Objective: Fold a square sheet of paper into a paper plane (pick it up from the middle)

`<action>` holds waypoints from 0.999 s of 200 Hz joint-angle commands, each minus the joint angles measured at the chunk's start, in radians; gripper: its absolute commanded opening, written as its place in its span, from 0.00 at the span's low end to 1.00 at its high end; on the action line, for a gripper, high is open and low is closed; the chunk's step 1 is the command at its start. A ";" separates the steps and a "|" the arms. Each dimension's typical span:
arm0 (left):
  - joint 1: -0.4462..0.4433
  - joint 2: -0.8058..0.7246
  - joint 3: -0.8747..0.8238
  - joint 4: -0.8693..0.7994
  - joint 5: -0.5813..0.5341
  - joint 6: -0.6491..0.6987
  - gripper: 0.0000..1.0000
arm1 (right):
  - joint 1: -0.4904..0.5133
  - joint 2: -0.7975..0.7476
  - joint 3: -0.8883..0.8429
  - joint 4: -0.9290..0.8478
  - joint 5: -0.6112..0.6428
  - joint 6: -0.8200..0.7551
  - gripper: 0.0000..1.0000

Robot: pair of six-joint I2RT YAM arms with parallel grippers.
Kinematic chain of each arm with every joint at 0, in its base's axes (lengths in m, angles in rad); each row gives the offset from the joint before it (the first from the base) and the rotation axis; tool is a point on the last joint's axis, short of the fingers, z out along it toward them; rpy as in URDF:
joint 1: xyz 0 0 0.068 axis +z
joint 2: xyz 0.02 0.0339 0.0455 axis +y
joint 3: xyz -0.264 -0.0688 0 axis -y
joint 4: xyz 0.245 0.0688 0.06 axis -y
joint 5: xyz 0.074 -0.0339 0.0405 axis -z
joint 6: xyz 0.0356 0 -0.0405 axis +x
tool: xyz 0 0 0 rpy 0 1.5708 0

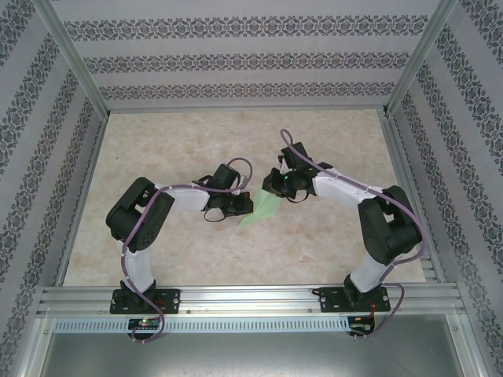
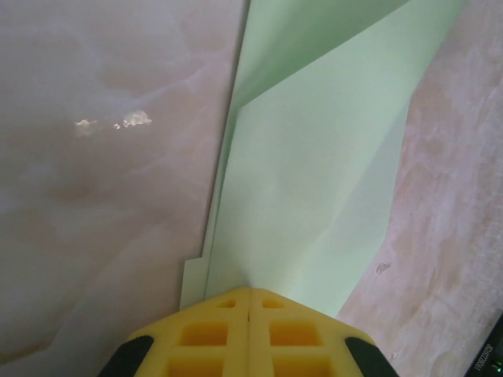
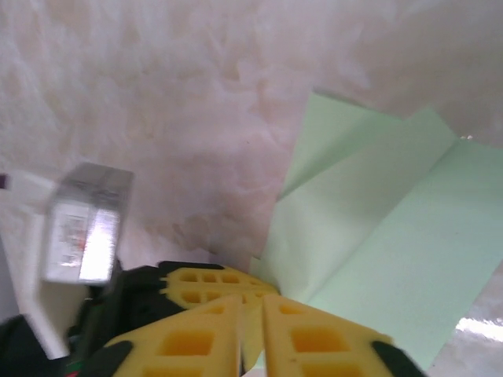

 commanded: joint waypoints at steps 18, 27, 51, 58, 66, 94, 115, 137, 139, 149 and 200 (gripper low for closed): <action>0.000 0.045 -0.037 -0.191 -0.131 -0.024 0.00 | 0.031 0.081 -0.029 0.133 -0.056 -0.014 0.04; 0.000 0.044 -0.036 -0.192 -0.132 -0.028 0.00 | 0.035 0.097 -0.036 0.151 -0.064 -0.011 0.03; 0.000 0.040 -0.035 -0.200 -0.138 -0.036 0.00 | 0.048 0.123 -0.049 0.186 -0.084 -0.012 0.02; 0.000 0.039 -0.035 -0.201 -0.140 -0.039 0.00 | 0.050 0.132 -0.052 0.188 -0.087 -0.014 0.02; 0.000 0.038 -0.035 -0.204 -0.142 -0.040 0.00 | 0.050 0.137 -0.057 0.193 -0.093 -0.016 0.02; 0.000 0.037 -0.035 -0.212 -0.146 -0.048 0.00 | 0.050 0.151 -0.077 0.201 -0.096 -0.024 0.02; 0.000 0.037 -0.032 -0.218 -0.146 -0.051 0.00 | 0.047 0.158 -0.084 0.196 -0.085 -0.037 0.02; 0.000 0.038 -0.031 -0.225 -0.147 -0.051 0.00 | 0.029 0.176 -0.081 0.190 -0.073 -0.063 0.02; -0.001 0.038 -0.030 -0.226 -0.146 -0.051 0.00 | 0.027 0.177 -0.079 0.189 -0.072 -0.066 0.02; 0.000 0.038 -0.029 -0.228 -0.145 -0.050 0.00 | 0.014 0.185 -0.073 0.183 -0.069 -0.082 0.02; 0.000 0.040 -0.029 -0.243 -0.144 -0.044 0.00 | -0.095 0.230 -0.019 0.164 -0.058 -0.170 0.02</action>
